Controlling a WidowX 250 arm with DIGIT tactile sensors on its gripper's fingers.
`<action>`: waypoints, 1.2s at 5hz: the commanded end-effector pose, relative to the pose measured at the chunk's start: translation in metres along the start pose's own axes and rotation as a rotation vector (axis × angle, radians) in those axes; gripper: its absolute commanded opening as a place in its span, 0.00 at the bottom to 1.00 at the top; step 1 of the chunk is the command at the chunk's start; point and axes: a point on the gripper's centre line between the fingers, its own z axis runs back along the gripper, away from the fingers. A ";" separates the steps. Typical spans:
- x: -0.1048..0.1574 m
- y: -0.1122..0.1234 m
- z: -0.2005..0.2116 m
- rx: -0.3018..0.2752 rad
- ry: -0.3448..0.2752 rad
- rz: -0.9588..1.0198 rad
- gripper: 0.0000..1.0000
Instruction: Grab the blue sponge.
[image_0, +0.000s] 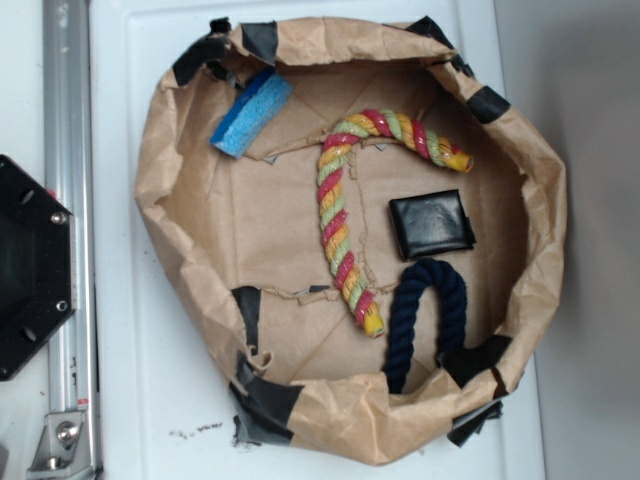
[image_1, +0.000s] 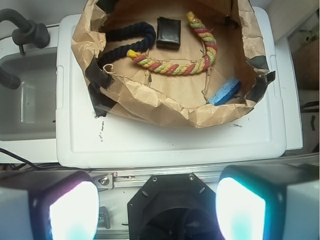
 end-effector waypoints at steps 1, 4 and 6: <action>0.000 0.000 0.000 0.000 0.000 0.000 1.00; 0.113 0.055 -0.120 0.211 0.033 0.611 1.00; 0.098 0.066 -0.152 0.357 0.165 0.604 1.00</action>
